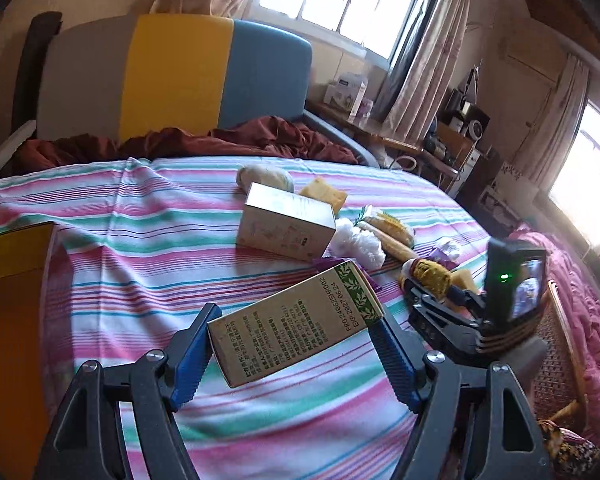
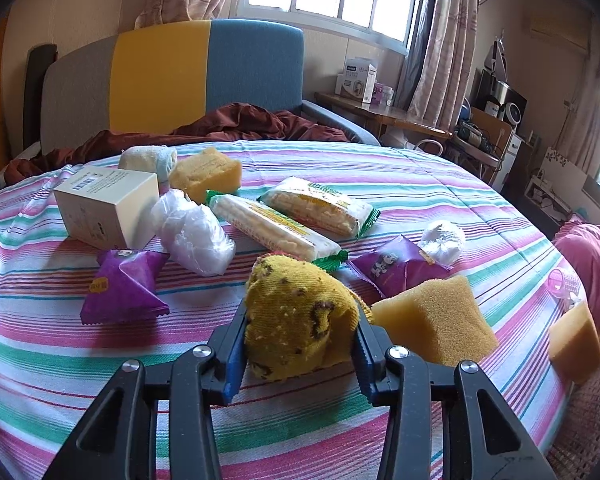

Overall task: Organize objects
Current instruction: 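Carry the green box with the left tool and the knitted sponge with the right into the tray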

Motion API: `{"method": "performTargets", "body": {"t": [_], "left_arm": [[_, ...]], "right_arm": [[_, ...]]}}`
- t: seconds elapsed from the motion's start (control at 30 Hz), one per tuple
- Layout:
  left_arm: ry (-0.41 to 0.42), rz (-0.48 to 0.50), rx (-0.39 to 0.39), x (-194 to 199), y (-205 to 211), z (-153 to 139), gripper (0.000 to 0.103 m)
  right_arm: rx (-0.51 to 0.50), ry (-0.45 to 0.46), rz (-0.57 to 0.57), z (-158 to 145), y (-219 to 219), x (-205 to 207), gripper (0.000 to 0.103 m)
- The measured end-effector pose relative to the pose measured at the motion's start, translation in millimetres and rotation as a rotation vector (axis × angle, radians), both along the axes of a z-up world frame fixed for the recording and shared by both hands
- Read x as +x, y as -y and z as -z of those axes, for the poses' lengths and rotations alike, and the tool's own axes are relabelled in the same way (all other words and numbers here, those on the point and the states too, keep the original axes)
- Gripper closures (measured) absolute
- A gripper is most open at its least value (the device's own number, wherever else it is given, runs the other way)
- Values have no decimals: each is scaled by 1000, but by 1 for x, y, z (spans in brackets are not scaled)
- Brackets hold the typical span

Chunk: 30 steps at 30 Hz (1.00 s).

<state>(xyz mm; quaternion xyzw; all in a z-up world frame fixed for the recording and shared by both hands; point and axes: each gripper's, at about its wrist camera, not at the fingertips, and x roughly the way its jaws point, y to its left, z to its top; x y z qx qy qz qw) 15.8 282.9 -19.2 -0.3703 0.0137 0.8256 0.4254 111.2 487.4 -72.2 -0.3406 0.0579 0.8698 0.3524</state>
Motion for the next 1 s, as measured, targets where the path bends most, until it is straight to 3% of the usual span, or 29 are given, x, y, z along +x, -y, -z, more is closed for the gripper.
{"method": "performTargets", "body": {"t": [0.5,1.0], "left_arm": [[-29,-218,8,-14,117,-19,26],[13,-421,-53,-36,213,8,26]], "right_arm": [[59,-17,-32,-6,14,3,61],[6,-12,-132,-7,45,10,62]]}}
